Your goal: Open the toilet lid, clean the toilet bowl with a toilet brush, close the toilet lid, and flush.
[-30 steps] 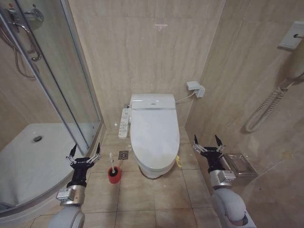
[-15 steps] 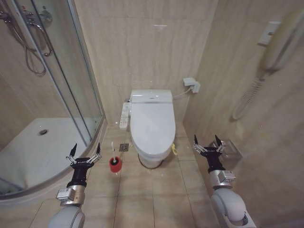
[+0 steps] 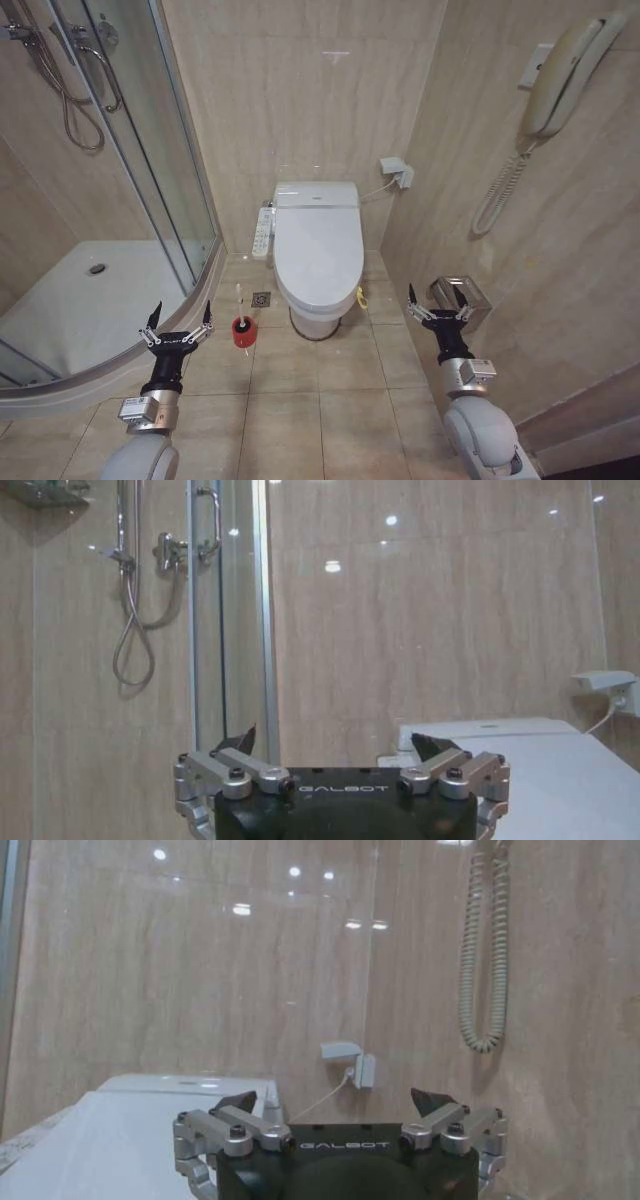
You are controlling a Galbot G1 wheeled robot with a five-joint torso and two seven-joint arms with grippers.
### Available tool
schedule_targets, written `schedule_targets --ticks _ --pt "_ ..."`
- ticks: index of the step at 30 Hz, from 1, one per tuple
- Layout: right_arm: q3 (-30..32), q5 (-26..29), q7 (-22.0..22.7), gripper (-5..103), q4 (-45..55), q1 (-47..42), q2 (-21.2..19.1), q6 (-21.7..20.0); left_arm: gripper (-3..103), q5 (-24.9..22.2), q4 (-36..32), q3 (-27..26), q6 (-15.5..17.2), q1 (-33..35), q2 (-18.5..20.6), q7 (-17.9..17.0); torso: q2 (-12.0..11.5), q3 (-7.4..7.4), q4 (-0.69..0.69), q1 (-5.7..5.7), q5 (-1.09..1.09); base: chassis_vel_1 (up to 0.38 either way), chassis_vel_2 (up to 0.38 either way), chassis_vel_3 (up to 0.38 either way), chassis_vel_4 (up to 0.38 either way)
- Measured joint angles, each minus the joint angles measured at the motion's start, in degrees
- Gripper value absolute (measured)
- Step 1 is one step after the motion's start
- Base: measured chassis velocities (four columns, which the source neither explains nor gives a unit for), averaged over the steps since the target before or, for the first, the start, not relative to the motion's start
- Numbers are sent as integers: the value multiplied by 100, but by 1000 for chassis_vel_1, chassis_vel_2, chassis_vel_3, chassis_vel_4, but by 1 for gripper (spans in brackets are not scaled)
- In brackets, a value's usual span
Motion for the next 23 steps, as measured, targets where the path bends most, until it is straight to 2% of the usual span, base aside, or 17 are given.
schedule_targets --ticks 23 --pt "0 0 0 100 0 -2 0 0 100 0 0 0 0 2 0 0 2 -2 -1 -6 0 -2 -1 -3 0"
